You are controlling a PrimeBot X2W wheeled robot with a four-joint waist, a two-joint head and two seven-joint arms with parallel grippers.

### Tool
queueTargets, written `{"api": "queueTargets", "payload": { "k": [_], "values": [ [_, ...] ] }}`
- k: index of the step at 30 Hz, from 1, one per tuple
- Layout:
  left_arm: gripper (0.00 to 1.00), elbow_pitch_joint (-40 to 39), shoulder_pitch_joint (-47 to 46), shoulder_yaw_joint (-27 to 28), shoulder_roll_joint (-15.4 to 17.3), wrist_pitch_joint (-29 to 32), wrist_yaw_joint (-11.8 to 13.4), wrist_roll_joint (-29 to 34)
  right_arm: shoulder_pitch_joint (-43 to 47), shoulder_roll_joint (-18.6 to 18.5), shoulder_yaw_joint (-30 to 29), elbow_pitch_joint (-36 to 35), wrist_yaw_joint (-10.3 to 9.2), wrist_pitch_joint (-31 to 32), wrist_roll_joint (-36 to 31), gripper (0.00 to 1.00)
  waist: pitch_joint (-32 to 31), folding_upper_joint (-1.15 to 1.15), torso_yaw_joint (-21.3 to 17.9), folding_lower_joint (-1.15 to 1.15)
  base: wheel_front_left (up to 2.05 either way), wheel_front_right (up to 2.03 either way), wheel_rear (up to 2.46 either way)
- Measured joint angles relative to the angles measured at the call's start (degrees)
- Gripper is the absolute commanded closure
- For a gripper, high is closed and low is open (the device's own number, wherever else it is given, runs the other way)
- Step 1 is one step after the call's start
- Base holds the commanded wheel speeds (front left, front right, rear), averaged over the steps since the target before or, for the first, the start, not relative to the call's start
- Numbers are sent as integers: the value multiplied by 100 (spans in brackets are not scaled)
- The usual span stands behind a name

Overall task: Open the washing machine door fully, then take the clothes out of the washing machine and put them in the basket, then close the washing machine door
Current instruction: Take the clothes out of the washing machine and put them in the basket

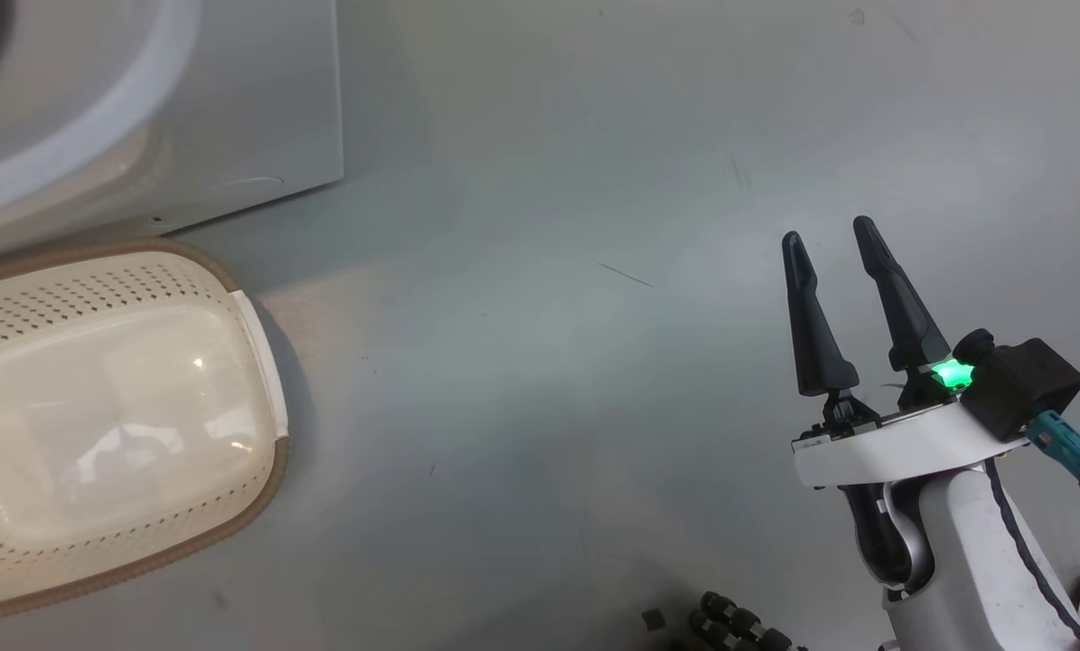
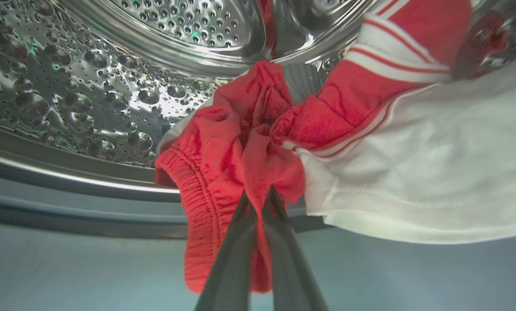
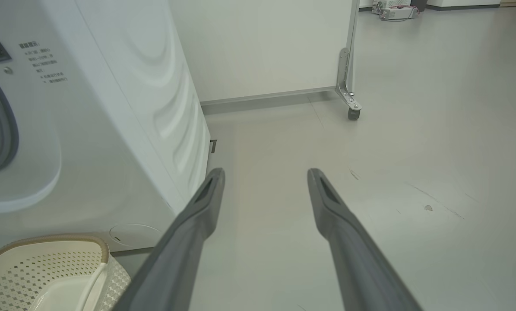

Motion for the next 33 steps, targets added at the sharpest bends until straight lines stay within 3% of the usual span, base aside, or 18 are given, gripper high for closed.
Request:
{"api": "queueTargets", "payload": {
  "k": [15, 33],
  "values": [
    [100, -34, 522, -64, -699, -1624, -355, -331, 79, -2, -250, 145, 0, 0, -278, 0, -682, 0, 385, 0, 0, 0, 0],
    [100, -44, 1419, -461, -1279, -2679, -805, -375, 464, -80, -427, 240, 0, 0, -431, 0, -1550, 0, 1096, 0, 0, 0, 0]
  ]
}}
